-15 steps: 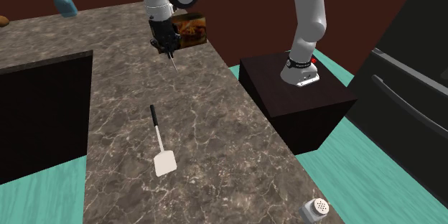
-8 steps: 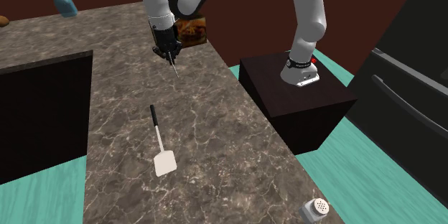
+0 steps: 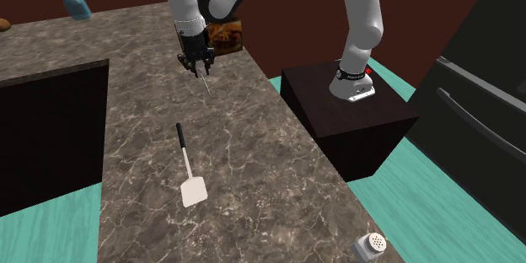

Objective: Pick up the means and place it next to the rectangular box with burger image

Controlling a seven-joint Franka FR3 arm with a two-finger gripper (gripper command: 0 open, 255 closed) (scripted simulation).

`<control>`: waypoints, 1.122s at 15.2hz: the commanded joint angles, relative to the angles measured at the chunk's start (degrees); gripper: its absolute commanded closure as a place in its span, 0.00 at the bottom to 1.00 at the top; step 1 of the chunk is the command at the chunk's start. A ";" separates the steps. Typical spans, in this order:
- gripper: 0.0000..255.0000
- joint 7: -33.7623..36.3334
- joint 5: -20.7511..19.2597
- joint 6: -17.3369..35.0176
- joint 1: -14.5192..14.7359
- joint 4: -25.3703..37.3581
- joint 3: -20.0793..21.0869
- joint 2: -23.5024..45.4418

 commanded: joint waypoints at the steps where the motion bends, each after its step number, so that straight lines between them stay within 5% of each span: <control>1: 0.00 0.00 0.00 0.00 0.00 0.00 0.00 0.00; 5: 0.00 0.00 0.00 0.00 0.00 0.00 0.00 0.00; 9: 0.00 -1.03 1.57 -6.16 -0.40 4.22 0.86 -2.30; 17: 0.00 -1.03 1.57 -6.16 -0.40 4.22 0.86 -2.30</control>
